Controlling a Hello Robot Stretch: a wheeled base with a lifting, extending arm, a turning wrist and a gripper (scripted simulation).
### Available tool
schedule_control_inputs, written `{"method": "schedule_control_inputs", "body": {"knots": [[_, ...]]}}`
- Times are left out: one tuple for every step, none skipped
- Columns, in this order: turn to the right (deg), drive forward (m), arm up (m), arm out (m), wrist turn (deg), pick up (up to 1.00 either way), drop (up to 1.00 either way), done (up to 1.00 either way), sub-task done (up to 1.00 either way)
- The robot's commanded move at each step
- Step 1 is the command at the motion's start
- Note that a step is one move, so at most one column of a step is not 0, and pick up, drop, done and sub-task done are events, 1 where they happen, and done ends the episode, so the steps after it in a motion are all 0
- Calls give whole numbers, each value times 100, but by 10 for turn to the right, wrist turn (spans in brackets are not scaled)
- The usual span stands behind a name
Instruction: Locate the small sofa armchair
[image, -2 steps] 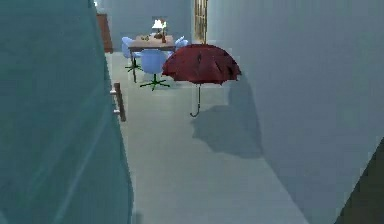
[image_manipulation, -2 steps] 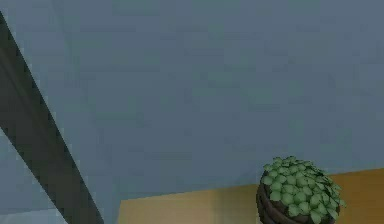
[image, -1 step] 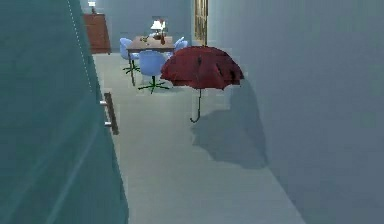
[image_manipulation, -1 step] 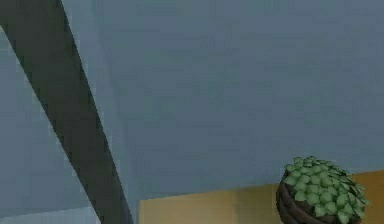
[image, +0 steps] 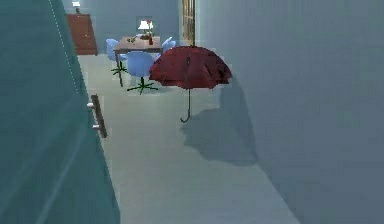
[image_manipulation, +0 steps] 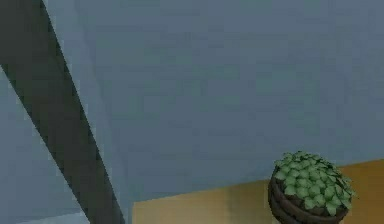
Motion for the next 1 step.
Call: {"method": "schedule_control_inputs", "body": {"knots": [[0,100,0,0,0,0,0,0,0]]}}
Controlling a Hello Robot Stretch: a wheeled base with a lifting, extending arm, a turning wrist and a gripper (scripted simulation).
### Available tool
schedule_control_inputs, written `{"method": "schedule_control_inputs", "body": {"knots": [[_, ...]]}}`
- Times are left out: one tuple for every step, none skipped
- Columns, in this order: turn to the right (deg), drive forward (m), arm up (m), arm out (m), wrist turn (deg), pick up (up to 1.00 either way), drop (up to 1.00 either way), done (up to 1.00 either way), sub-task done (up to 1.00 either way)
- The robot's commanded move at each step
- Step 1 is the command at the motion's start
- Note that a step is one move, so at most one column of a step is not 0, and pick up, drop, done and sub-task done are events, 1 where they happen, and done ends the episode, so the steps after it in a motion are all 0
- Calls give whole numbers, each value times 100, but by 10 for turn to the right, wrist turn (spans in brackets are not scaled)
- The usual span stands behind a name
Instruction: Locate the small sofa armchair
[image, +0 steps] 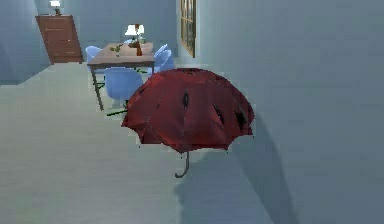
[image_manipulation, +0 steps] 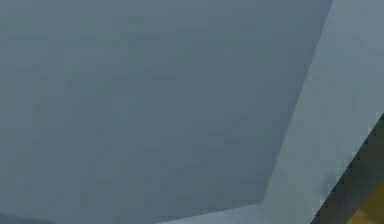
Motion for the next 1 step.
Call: {"method": "schedule_control_inputs", "body": {"knots": [[90,0,0,0,0,0,0,0,0]]}}
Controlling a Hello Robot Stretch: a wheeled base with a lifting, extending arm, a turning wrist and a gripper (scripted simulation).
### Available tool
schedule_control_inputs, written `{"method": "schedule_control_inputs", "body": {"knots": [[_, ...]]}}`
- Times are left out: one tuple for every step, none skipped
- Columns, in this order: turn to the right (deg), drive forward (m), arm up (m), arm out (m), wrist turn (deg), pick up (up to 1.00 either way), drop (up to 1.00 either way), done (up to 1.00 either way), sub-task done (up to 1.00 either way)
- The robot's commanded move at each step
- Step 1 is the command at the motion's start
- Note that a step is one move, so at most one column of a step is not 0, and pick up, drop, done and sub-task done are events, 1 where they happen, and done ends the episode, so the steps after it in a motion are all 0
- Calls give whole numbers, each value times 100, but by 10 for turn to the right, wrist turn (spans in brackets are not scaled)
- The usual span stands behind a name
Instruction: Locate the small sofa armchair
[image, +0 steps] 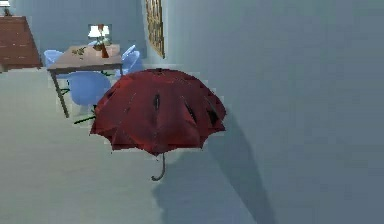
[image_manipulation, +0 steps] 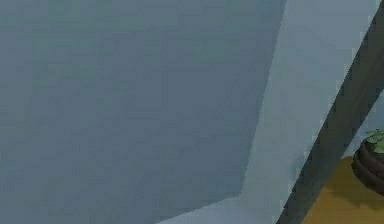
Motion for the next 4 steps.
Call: {"method": "schedule_control_inputs", "body": {"knots": [[0,25,0,0,0,0,0,0,0],[-450,0,0,0,0,0,0,0,0],[-210,0,0,0,0,0,0,0,0],[0,100,0,0,0,0,0,0,0]]}}
